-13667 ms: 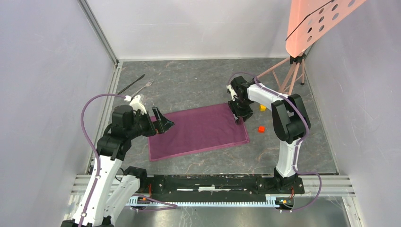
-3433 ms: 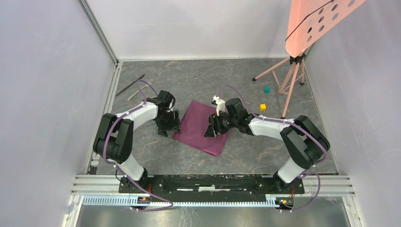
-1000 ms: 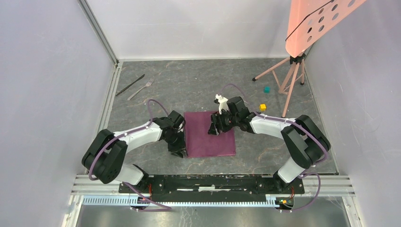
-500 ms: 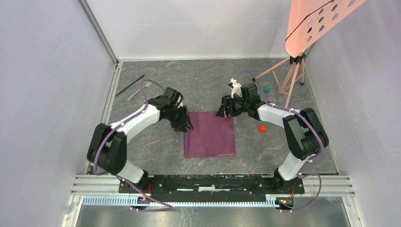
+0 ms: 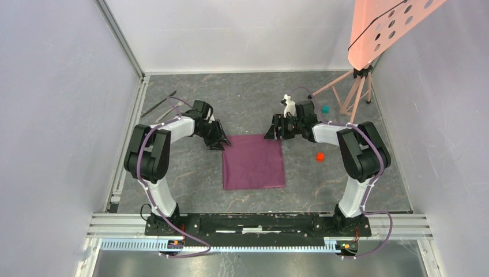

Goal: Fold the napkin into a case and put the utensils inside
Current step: Smooth out the square-folded napkin at the center of the board.

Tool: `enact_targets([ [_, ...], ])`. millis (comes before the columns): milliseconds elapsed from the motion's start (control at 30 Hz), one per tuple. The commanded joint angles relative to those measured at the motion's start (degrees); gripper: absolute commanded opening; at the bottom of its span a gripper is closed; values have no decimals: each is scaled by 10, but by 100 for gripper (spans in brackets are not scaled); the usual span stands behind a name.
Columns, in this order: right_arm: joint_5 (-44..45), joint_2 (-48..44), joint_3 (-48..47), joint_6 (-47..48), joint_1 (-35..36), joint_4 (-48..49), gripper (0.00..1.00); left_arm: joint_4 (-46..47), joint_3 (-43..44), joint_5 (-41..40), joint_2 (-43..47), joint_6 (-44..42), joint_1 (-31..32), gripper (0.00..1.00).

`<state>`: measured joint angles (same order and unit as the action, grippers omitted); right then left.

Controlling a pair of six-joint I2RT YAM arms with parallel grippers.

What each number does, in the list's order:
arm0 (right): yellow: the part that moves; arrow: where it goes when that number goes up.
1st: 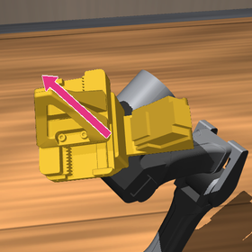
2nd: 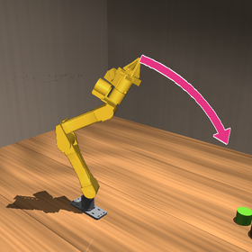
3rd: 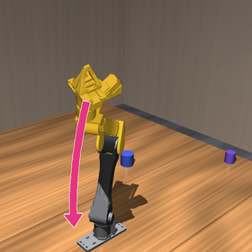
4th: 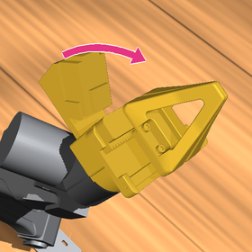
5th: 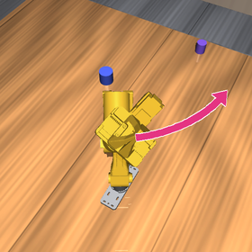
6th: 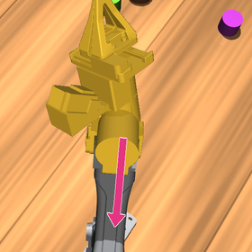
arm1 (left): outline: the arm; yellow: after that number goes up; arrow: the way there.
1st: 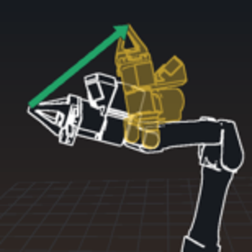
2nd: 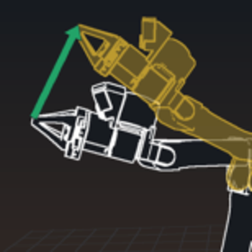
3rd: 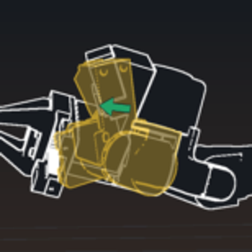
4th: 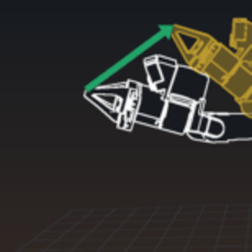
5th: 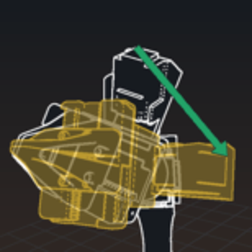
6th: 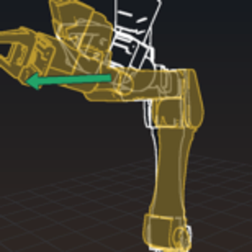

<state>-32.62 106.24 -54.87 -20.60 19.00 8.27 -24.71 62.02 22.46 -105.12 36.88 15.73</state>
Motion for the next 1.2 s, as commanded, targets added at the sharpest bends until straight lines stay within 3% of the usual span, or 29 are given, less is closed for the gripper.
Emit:
enact_targets([
  [0,13,-16,-13,27,0,-18,75,4,-15,-15,28,-40,-3,50],
  [167,2,-59,-19,7,16,-13,80,6,11,29,73,-33,-1,60],
  [367,-27,-9,-27,-36,26,41,79,37,67,51,-5,-4,-1,62],
  [567,12,21,-38,-1,13,10,79,-4,106,-7,-58,-35,-1,65],
  [733,64,-5,-55,45,11,-59,79,-59,104,-58,16,-76,5,71],
  [867,76,-60,-54,57,26,-98,80,-93,67,-71,104,-98,8,77],
  [967,73,-110,-26,60,47,-122,80,-84,-10,-37,162,-85,11,83],
  [1033,58,-149,12,50,55,-126,80,-70,-72,-22,199,-70,30,88],
  [1167,18,-239,122,10,56,-120,78,-50,-172,-36,262,-35,93,86],
])
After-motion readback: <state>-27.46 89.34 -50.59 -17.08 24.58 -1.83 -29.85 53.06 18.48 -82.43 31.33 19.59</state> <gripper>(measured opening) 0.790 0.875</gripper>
